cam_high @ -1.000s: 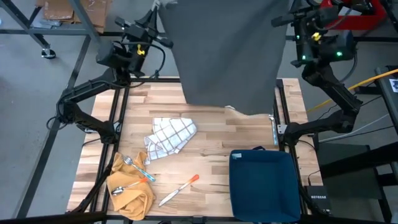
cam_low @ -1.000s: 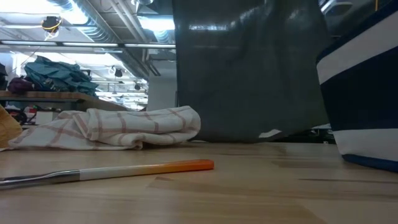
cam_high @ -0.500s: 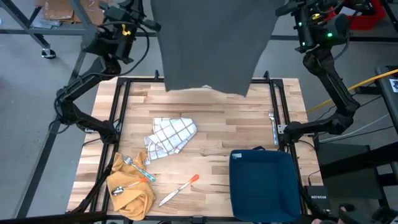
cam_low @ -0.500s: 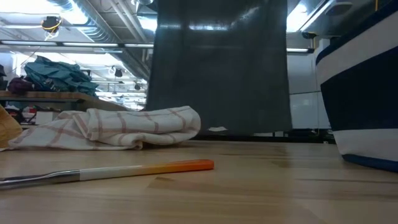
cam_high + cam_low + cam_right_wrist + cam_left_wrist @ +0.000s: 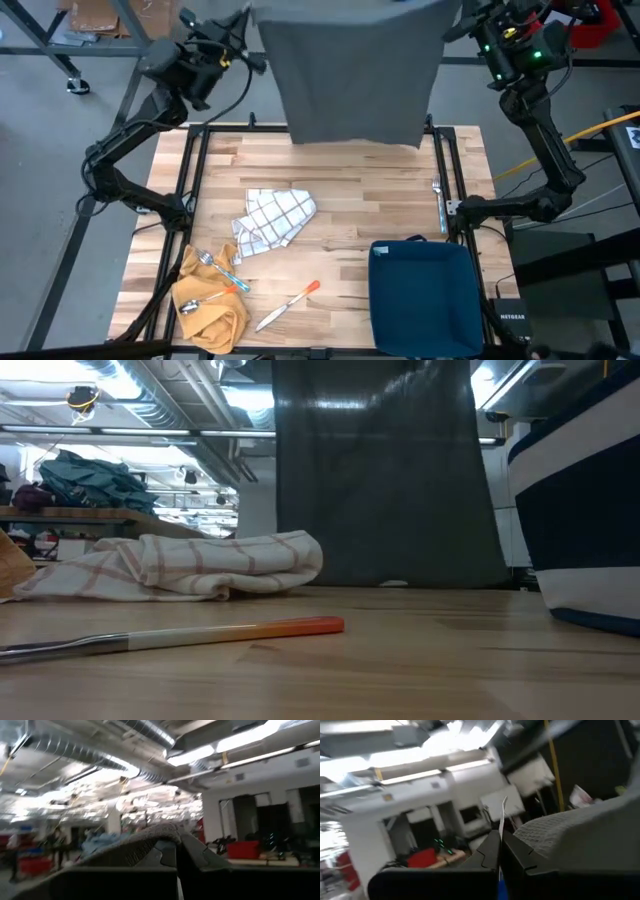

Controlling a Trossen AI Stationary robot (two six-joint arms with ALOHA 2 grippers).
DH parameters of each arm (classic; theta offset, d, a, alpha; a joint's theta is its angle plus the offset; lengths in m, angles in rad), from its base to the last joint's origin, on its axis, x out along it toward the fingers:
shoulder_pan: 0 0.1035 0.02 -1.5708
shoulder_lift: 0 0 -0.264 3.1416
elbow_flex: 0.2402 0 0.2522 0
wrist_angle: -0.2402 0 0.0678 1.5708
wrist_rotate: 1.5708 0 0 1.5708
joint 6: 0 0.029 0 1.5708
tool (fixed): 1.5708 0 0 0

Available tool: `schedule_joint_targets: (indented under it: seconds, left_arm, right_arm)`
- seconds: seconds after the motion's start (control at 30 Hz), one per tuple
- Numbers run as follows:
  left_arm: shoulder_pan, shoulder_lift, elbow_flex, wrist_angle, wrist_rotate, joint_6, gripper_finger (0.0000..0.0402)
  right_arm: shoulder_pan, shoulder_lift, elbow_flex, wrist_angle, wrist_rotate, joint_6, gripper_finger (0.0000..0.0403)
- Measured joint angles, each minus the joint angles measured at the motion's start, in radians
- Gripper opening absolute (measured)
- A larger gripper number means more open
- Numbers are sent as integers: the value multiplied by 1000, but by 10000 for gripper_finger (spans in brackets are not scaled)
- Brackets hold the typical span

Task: Fold towel
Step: Fold the grey towel

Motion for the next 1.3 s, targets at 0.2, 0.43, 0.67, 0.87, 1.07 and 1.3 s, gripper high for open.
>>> schedule_joint_targets:
  seconds: [0.2,0.43,0.67,0.87,1.07,1.3]
  left_arm:
    - [-80,-45,0,-196,2,-43,0]
    - [-161,-68,0,-262,1,-70,0]
    - [-210,-74,0,-261,2,-50,0]
    - [-216,-74,0,-261,1,-101,0]
    - [-258,-74,0,-261,1,-109,0]
    - [-331,-74,0,-262,1,-148,0]
  right_arm:
    - [1,-64,0,-217,-71,0,1]
    - [1,-129,0,-439,-174,53,1]
    - [1,-196,0,-479,-231,81,1]
    - [1,-244,0,-479,-231,132,1]
    - [1,-287,0,-481,-231,140,1]
    - [1,-314,1,-505,-268,223,1]
